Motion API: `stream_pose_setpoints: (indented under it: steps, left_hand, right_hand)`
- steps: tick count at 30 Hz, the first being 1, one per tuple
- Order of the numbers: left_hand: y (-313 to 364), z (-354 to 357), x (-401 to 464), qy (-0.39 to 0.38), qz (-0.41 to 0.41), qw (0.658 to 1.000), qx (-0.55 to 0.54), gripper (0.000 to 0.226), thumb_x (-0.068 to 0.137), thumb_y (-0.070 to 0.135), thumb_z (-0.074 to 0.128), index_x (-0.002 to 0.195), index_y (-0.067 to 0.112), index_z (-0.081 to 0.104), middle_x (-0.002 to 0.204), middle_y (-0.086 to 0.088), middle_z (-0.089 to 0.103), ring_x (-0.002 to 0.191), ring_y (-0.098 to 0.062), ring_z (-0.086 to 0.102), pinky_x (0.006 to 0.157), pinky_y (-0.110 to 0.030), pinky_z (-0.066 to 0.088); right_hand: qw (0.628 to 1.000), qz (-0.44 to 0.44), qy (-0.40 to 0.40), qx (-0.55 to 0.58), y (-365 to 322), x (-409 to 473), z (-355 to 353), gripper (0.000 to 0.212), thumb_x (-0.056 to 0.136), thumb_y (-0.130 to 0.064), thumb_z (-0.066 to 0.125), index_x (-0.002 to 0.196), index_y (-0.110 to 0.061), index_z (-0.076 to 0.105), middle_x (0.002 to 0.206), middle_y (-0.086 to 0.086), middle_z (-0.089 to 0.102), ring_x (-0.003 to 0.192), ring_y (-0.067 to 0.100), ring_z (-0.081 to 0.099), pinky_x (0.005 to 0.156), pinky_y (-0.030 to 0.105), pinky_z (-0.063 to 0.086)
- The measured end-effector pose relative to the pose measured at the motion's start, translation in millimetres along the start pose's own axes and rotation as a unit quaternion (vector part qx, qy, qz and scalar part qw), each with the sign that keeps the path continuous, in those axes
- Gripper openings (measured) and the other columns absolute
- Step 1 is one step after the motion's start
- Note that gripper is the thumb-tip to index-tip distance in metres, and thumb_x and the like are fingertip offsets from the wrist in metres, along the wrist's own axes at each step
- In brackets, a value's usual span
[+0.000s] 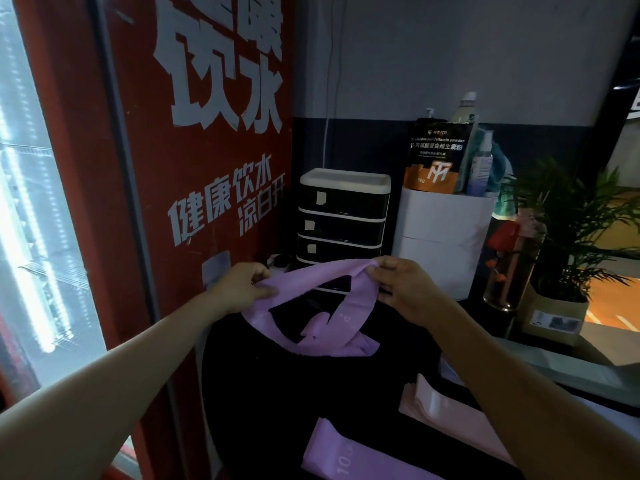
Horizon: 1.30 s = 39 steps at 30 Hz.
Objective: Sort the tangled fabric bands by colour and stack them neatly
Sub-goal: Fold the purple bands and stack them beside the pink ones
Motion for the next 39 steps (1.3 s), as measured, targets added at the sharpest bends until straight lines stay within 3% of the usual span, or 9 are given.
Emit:
stream_pose_setpoints:
  steps: [6,10,16,21,25,28,31,34,39]
  left_hand:
    - [-35.6,-0.6,-0.2,0.066,-0.063,0.994,0.062,0.017,0.094,0.020,0.054,0.084,0.007,0.049,0.072,0.000,0.044,0.077,-0.018,0.044,0.054,-0.016,0.030]
    - [-51.7,9.2,-5.2,0.085,-0.169,0.940,-0.282,0.016,0.098,0.011,0.045,0.084,0.008,0.051,0.087,-0.010,0.054,0.076,-0.019,0.051,0.062,-0.028,0.048]
    - [-55.7,7.6,-14.2,0.102,-0.228,0.835,-0.491,0.016,0.096,0.013,0.046,0.099,0.004,0.059,0.098,-0.013,0.060,0.076,-0.022,0.056,0.067,-0.033,0.049]
    - [-58.2,9.0,-18.9,0.115,-0.246,0.850,-0.451,0.017,0.097,0.014,0.047,0.084,0.006,0.056,0.075,-0.008,0.051,0.064,-0.020,0.046,0.060,-0.035,0.045]
    - [-64.1,17.5,-13.2,0.109,-0.245,0.872,-0.409,0.010,0.092,0.014,0.054,0.085,0.008,0.058,0.086,-0.010,0.057,0.068,-0.017,0.051,0.054,-0.028,0.047]
    - [-43.8,22.9,-3.4,0.028,-0.161,0.980,-0.113,0.011,0.093,0.023,0.055,0.088,0.012,0.055,0.098,-0.008,0.051,0.076,-0.016,0.048,0.060,-0.022,0.037]
    - [-13.0,32.8,-6.2,0.005,-0.084,0.989,0.124,0.035,0.092,0.036,0.054,0.110,0.006,0.058,0.109,-0.010,0.049,0.097,-0.020,0.050,0.074,-0.023,0.038]
    - [21.5,38.0,-5.7,0.049,-0.008,0.994,0.097,0.036,0.088,0.040,0.059,0.109,0.011,0.058,0.108,-0.001,0.051,0.106,-0.020,0.052,0.090,-0.029,0.042]
    - [64.9,67.9,-10.5,-0.034,0.044,0.990,-0.126,0.021,0.079,0.026,0.074,0.091,0.013,0.062,0.090,0.000,0.064,0.085,-0.013,0.058,0.082,-0.027,0.049]
  right_hand:
    - [0.999,0.033,0.021,0.029,11.8,-2.9,-15.9,0.011,0.093,-0.012,0.054,0.093,-0.007,0.064,0.089,0.009,0.065,0.082,0.020,0.060,0.080,0.033,0.052]
    - [0.998,0.039,0.008,0.048,20.9,-4.2,-16.2,0.018,0.093,-0.012,0.053,0.085,-0.001,0.065,0.071,0.009,0.066,0.062,0.017,0.060,0.058,0.025,0.053]
    - [0.992,0.037,0.079,-0.094,34.7,-1.7,-41.0,0.038,0.089,-0.013,0.061,0.052,-0.012,0.050,0.053,0.007,0.042,0.052,0.017,0.037,0.053,0.028,0.030]
    - [0.997,0.031,0.063,0.034,30.3,-2.1,-34.6,0.029,0.086,0.005,0.051,0.059,-0.004,0.054,0.059,0.010,0.049,0.052,0.017,0.044,0.044,0.022,0.038]
    - [0.993,0.045,0.058,0.095,33.1,-2.3,-33.6,0.043,0.081,0.014,0.044,0.052,-0.007,0.068,0.062,0.007,0.061,0.065,0.018,0.051,0.060,0.024,0.045]
    - [0.993,0.040,0.048,0.097,32.2,-6.1,-27.4,0.032,0.080,0.020,0.038,0.070,0.001,0.062,0.074,0.011,0.058,0.072,0.018,0.051,0.064,0.023,0.045]
    - [0.995,0.029,0.033,0.094,27.9,-10.7,-16.2,0.028,0.082,0.021,0.040,0.077,0.002,0.060,0.076,0.010,0.058,0.072,0.015,0.053,0.056,0.015,0.050]
    - [0.996,0.024,0.023,0.081,21.8,-13.5,-6.4,0.025,0.084,0.018,0.045,0.078,0.000,0.061,0.076,0.009,0.058,0.072,0.013,0.055,0.057,0.013,0.051]
    - [0.997,0.014,-0.004,0.076,7.1,-13.1,9.0,0.022,0.086,0.016,0.047,0.082,0.000,0.061,0.081,0.012,0.058,0.075,0.017,0.057,0.062,0.016,0.054]
Point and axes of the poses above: each hand's wrist, its own x-axis towards the middle knuckle, its own z-axis out of the palm, y = z × x, the point moved 8 cm from there along x, towards the middle knuckle
